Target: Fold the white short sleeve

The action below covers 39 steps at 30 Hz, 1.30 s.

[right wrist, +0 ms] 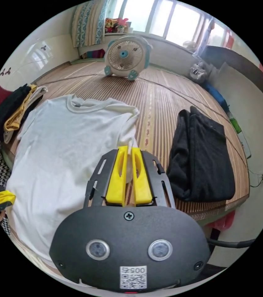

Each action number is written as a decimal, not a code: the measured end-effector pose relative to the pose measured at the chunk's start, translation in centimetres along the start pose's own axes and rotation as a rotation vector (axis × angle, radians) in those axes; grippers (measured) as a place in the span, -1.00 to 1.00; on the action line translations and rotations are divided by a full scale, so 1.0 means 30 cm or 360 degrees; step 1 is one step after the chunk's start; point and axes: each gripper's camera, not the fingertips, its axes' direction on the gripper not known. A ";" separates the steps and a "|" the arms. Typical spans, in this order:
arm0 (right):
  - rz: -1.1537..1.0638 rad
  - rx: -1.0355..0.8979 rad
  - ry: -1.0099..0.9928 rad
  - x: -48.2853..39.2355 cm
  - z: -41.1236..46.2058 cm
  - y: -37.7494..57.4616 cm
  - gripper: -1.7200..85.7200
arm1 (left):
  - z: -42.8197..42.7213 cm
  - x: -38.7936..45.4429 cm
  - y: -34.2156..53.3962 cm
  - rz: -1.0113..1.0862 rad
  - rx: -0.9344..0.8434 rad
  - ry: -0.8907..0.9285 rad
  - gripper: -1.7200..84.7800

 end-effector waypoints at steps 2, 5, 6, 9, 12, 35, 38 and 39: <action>0.0093 0.0078 0.0006 0.083 -0.085 -0.025 -0.99 | 0.007 0.006 -0.001 0.0006 -0.0003 -0.0012 -0.97; 0.0208 0.0146 0.0044 0.211 -0.162 -0.078 -0.99 | 0.017 0.018 -0.003 0.0010 -0.0010 -0.0032 -0.97; 0.0228 0.0151 0.0042 0.239 -0.170 -0.090 -0.99 | 0.020 0.021 -0.002 0.0008 -0.0010 -0.0035 -0.97; 0.0357 0.0104 0.0072 0.374 -0.154 -0.142 -0.99 | 0.025 0.024 0.001 -0.0005 -0.0015 -0.0032 -0.97; 0.0531 -0.0018 0.0001 0.482 -0.074 -0.171 -0.99 | 0.029 0.027 0.007 -0.0015 -0.0022 -0.0024 -0.97; -0.0252 0.0141 -0.0419 -0.164 -0.634 0.738 -0.87 | -0.084 0.139 0.177 0.0051 0.0033 0.0078 -0.97; -0.0286 0.0125 -0.0470 -0.214 -0.692 0.837 -0.87 | -0.129 0.188 0.244 0.0126 0.0056 0.0094 -0.95; -0.0287 0.0123 -0.0490 -0.219 -0.703 0.854 -0.87 | -0.148 0.208 0.272 0.0161 0.0063 0.0104 -0.94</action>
